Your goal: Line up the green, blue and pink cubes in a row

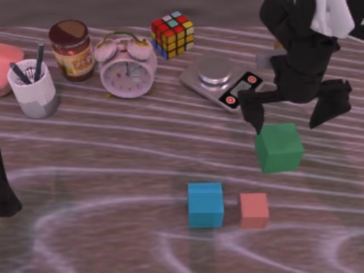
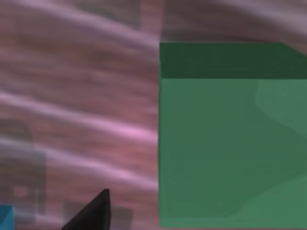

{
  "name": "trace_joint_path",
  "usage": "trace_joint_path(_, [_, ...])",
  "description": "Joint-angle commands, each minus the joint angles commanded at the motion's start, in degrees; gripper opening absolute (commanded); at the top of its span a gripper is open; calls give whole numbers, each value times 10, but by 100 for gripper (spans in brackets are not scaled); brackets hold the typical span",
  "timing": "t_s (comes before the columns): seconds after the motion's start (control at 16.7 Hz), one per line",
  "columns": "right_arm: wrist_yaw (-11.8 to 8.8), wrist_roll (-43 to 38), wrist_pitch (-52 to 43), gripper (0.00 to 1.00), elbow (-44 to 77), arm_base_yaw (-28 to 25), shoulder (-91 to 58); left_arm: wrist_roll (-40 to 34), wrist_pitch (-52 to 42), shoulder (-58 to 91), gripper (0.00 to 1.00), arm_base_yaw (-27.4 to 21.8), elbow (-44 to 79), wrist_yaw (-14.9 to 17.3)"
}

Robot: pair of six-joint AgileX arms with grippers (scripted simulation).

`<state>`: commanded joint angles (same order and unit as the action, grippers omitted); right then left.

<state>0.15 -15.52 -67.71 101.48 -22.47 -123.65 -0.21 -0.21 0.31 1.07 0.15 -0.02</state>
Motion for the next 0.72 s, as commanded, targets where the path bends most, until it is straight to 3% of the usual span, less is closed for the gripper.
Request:
trace_joint_path(0.42, [0, 1, 9, 100, -6, 2, -5, 2, 2, -3, 100, 1, -1, 0])
trace_joint_path(0.72, [0, -1, 122, 100, -74, 0, -42, 2, 2, -3, 100, 1, -1, 0])
